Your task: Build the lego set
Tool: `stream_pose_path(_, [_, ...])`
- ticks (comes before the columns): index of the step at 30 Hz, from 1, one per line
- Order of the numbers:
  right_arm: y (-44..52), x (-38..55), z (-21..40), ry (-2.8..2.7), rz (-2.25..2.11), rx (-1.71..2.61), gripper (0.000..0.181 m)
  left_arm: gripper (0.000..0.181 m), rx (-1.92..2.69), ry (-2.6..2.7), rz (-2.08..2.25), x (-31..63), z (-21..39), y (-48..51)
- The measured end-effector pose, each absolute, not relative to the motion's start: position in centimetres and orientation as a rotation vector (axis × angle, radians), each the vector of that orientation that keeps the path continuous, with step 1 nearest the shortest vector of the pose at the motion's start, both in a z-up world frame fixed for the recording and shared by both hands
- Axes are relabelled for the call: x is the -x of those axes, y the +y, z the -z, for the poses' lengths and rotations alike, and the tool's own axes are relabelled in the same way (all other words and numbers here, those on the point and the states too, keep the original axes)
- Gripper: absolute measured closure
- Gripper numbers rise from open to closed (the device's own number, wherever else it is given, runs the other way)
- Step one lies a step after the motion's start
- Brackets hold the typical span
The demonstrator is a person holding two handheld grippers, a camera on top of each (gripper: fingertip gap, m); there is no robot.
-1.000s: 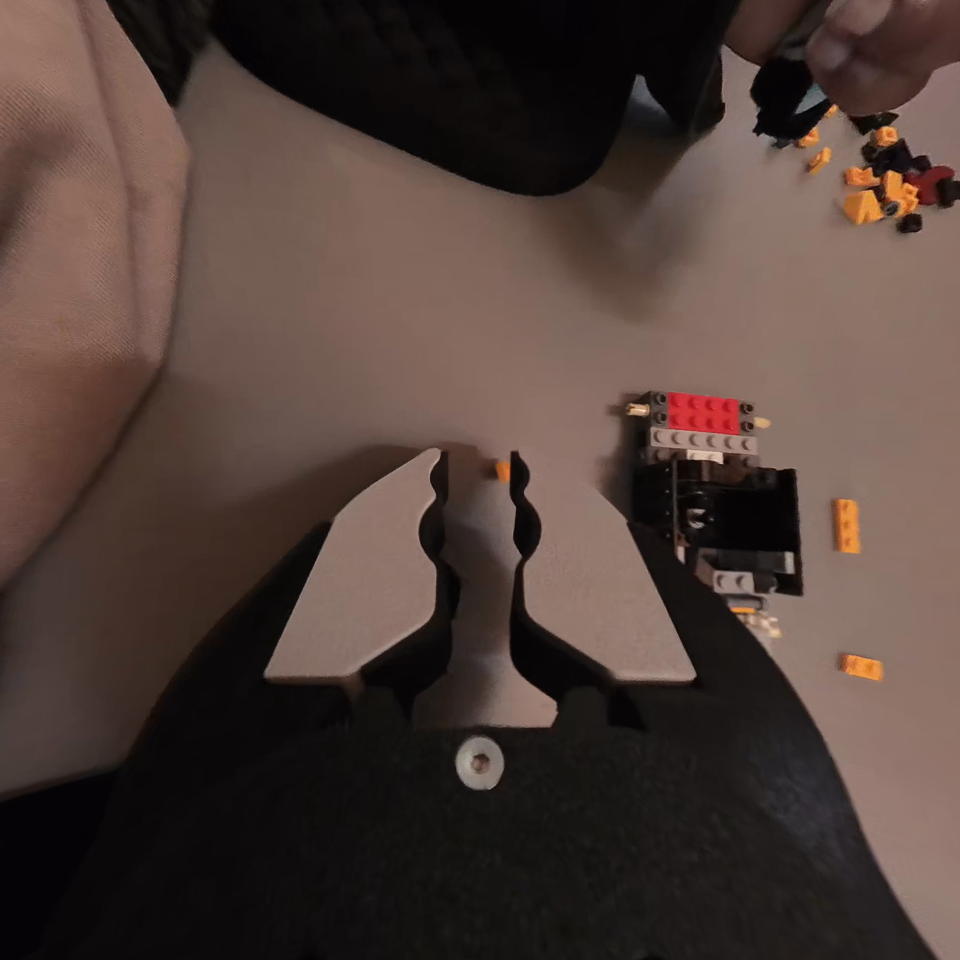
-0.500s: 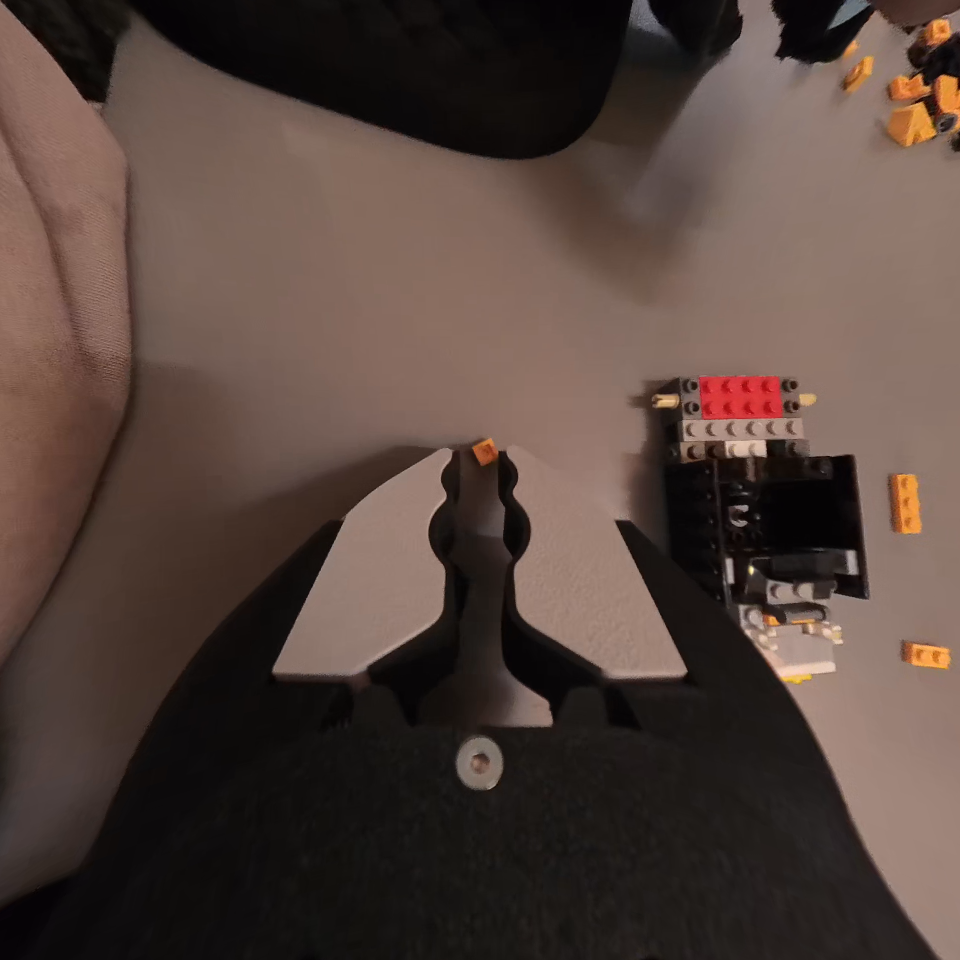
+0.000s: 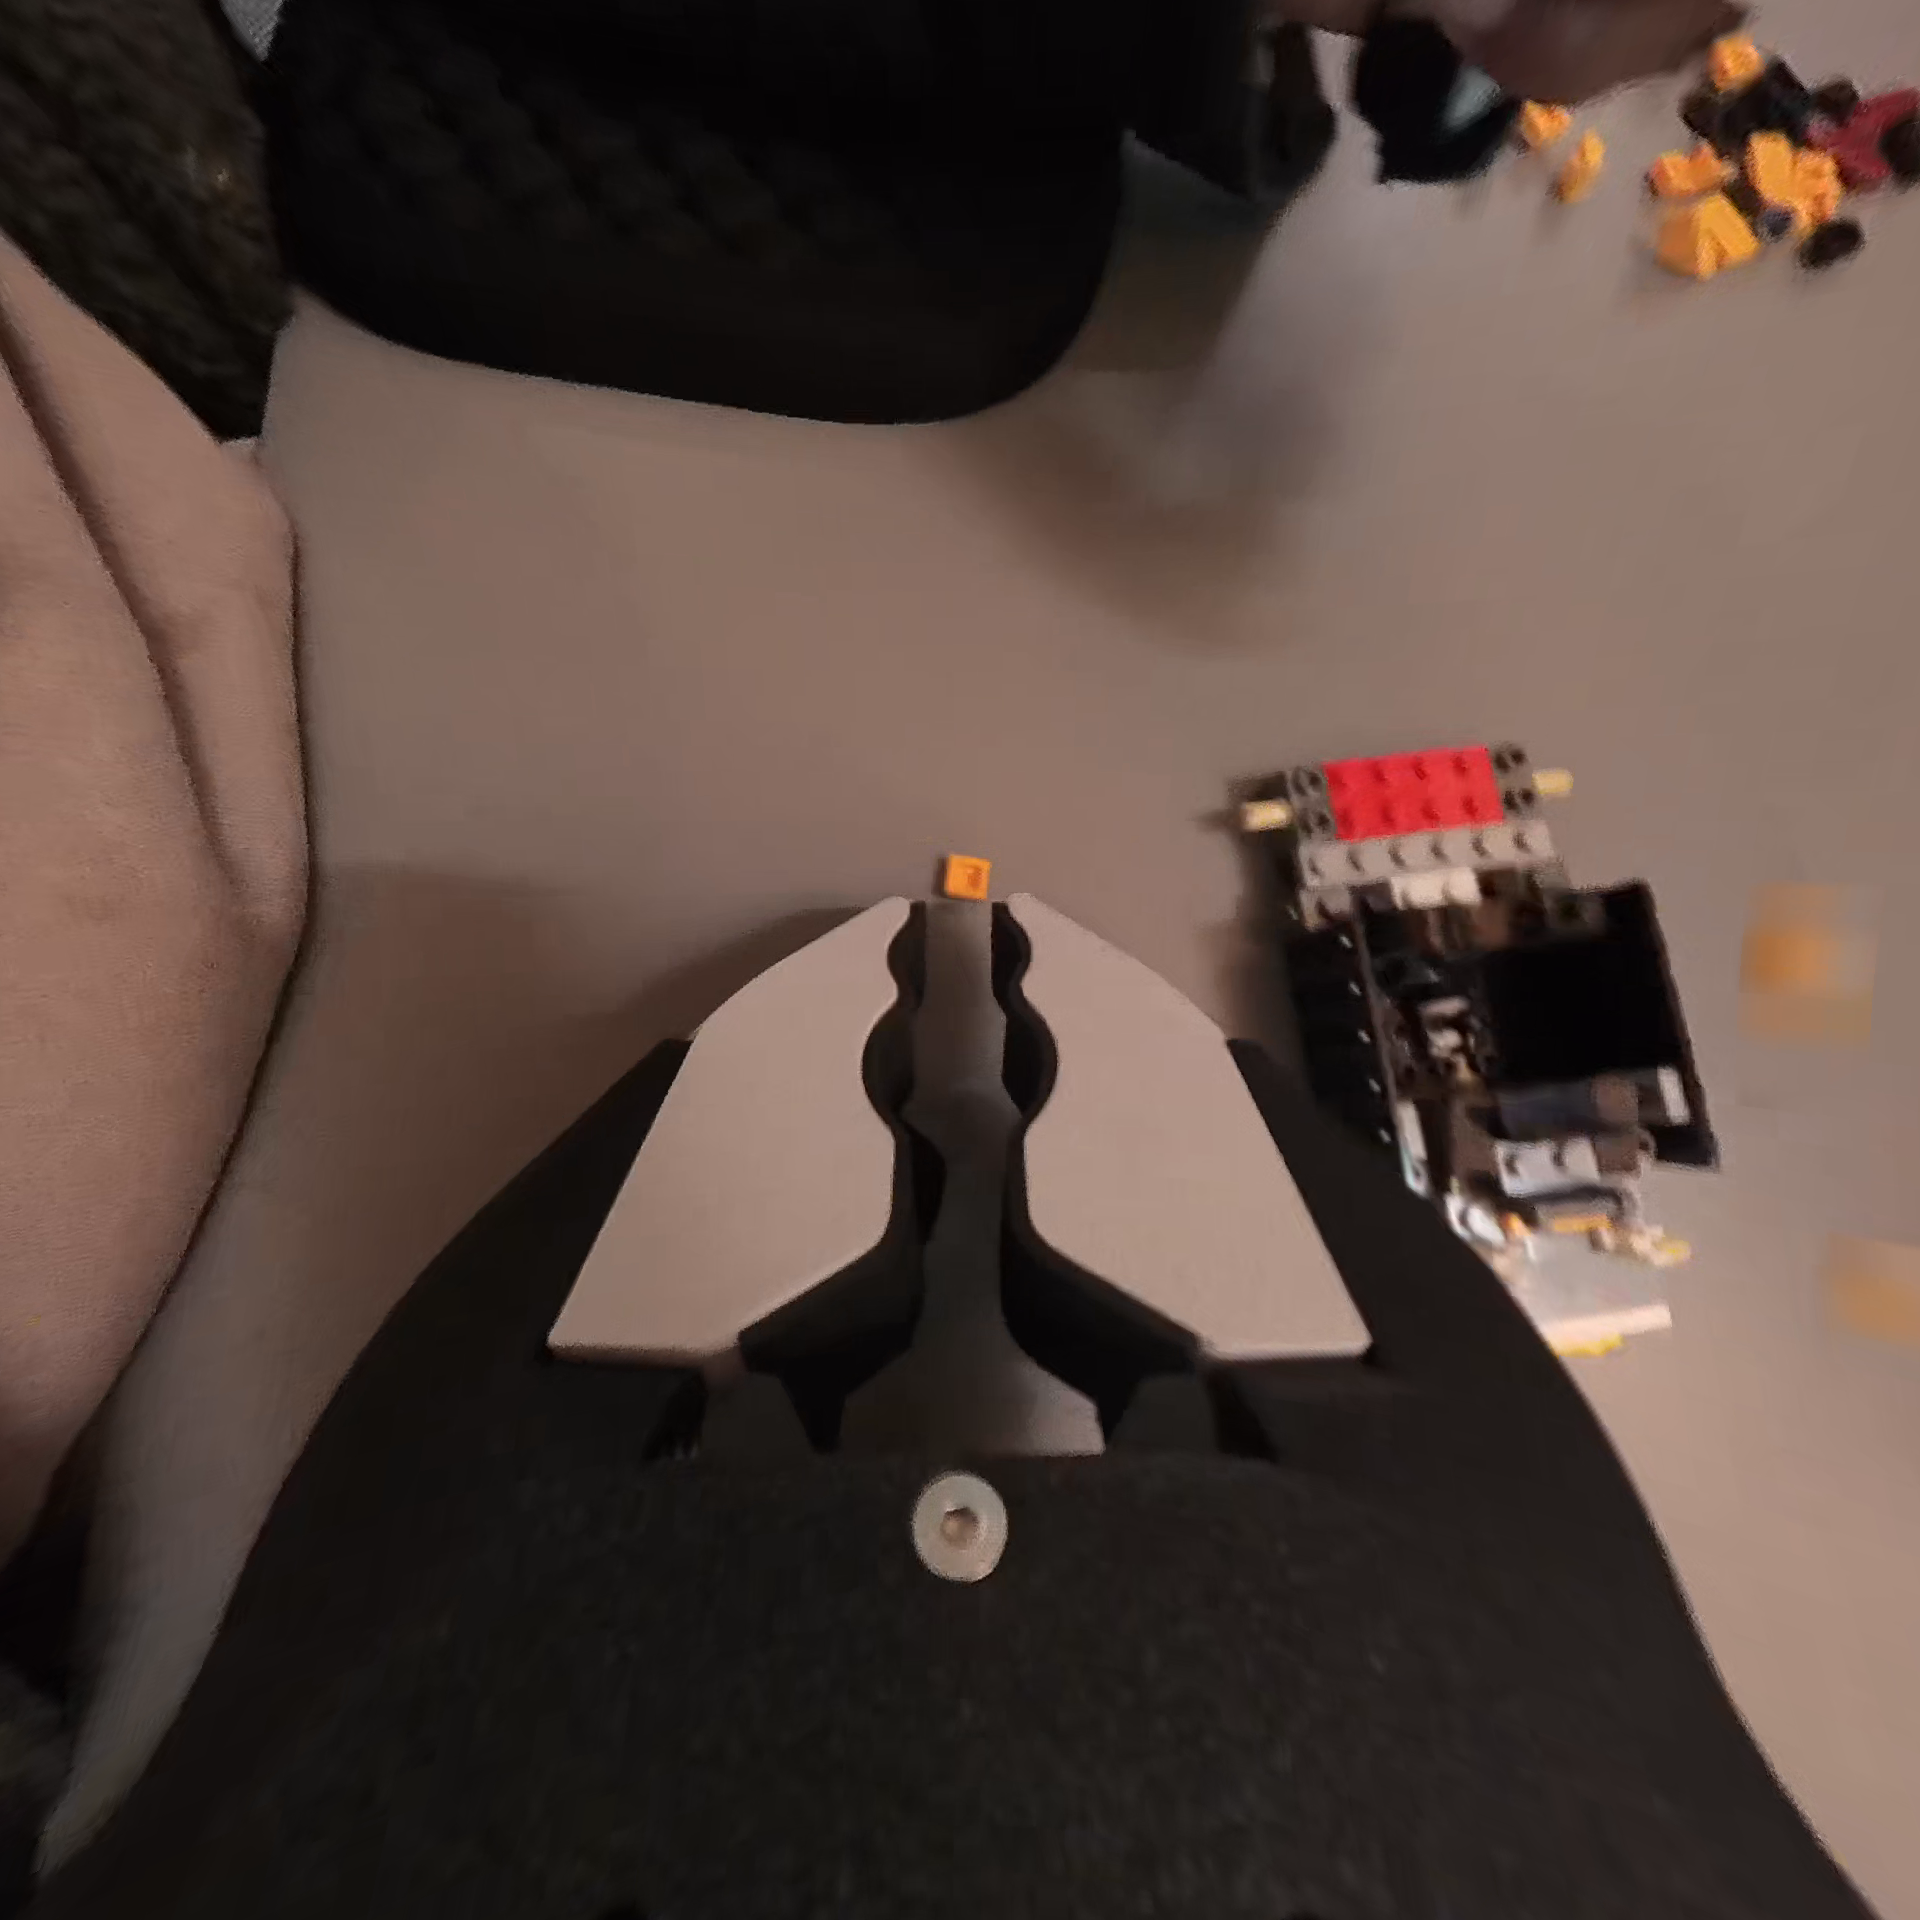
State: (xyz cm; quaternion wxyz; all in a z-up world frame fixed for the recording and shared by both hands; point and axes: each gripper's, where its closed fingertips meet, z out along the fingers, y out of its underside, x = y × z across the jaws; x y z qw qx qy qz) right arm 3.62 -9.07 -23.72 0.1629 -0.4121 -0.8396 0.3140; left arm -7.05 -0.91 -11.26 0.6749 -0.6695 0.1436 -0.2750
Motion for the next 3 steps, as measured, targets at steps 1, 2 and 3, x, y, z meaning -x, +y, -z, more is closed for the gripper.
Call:
stream_pose_path(1, [-9.44, -3.51, 23.93, -2.405, -0.867, 1.123, 0.168, 0.160, 1.507, 0.325, 0.620, 7.01, 11.29, -0.91])
stream_pose_path(2, [-9.63, -3.34, 24.20, -2.412, -0.830, 1.076, 0.167, 0.160, 1.508, 0.326, 0.619, 6.98, 11.30, -0.92])
stream_pose_path(3, [-9.80, -3.19, 24.42, -2.418, -0.805, 1.042, 0.166, 0.160, 1.508, 0.327, 0.619, 6.97, 11.31, -0.93])
